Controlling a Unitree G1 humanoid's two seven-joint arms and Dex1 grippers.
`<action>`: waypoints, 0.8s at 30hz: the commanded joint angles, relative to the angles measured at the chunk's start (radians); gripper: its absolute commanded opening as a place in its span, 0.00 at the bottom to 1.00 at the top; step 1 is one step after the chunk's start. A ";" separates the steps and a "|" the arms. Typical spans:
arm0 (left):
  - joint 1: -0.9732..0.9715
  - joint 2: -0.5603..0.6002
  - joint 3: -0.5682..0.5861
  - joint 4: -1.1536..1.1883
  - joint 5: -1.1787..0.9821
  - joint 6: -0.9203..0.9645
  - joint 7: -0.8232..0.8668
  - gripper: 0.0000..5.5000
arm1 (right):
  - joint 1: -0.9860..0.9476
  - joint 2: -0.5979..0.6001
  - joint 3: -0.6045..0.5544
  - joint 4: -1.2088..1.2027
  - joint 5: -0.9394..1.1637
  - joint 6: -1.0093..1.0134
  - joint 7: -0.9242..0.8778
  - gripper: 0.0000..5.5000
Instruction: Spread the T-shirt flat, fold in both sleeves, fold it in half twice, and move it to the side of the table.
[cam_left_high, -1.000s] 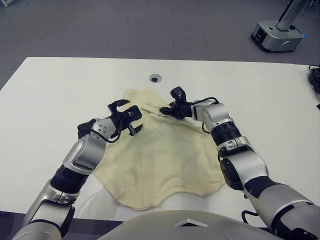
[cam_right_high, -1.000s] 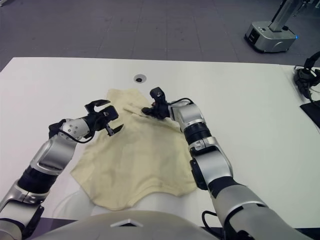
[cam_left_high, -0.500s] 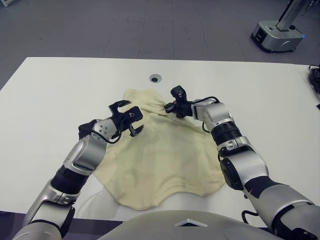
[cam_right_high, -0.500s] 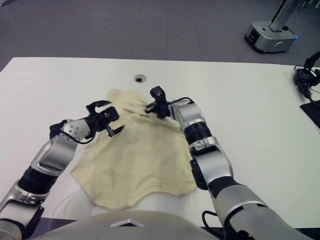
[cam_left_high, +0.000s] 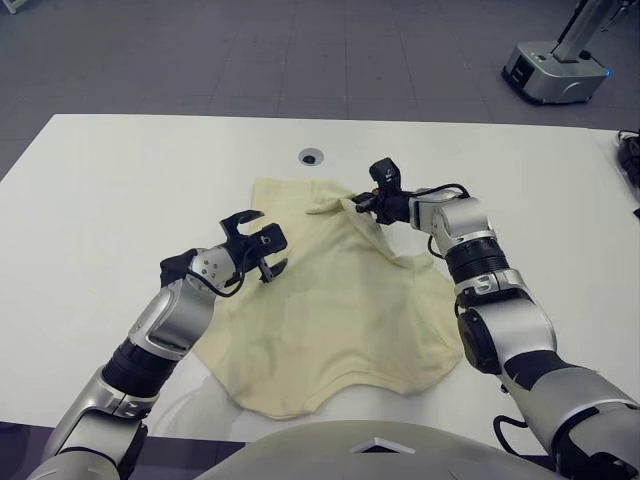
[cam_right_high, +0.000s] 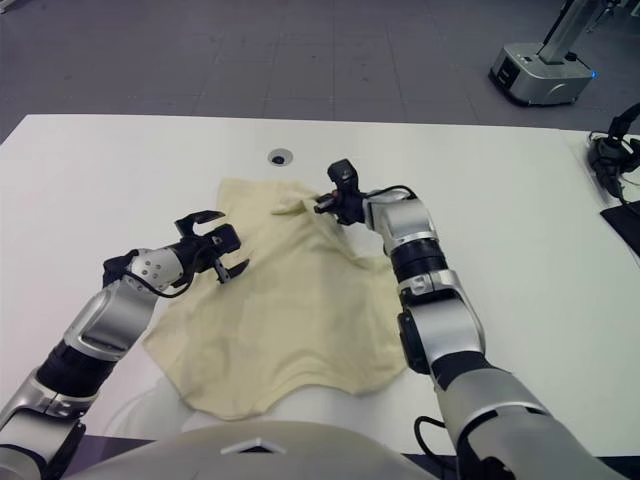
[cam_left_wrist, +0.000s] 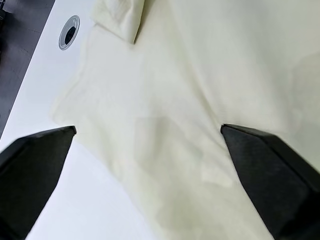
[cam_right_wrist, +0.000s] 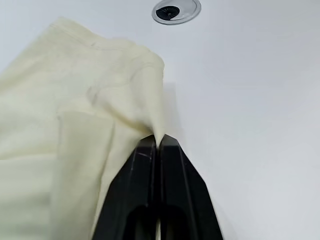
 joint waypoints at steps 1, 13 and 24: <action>0.016 0.009 -0.017 0.000 0.014 0.006 -0.018 0.98 | -0.038 -0.034 -0.026 0.061 -0.006 -0.033 -0.007 0.00; 0.006 0.008 -0.018 0.004 0.015 0.002 -0.022 0.98 | -0.058 -0.053 -0.024 0.041 -0.022 -0.076 -0.010 0.32; 0.006 -0.005 -0.023 -0.001 0.021 0.009 -0.019 0.98 | -0.004 -0.040 0.268 -0.165 -0.231 -0.212 0.045 0.64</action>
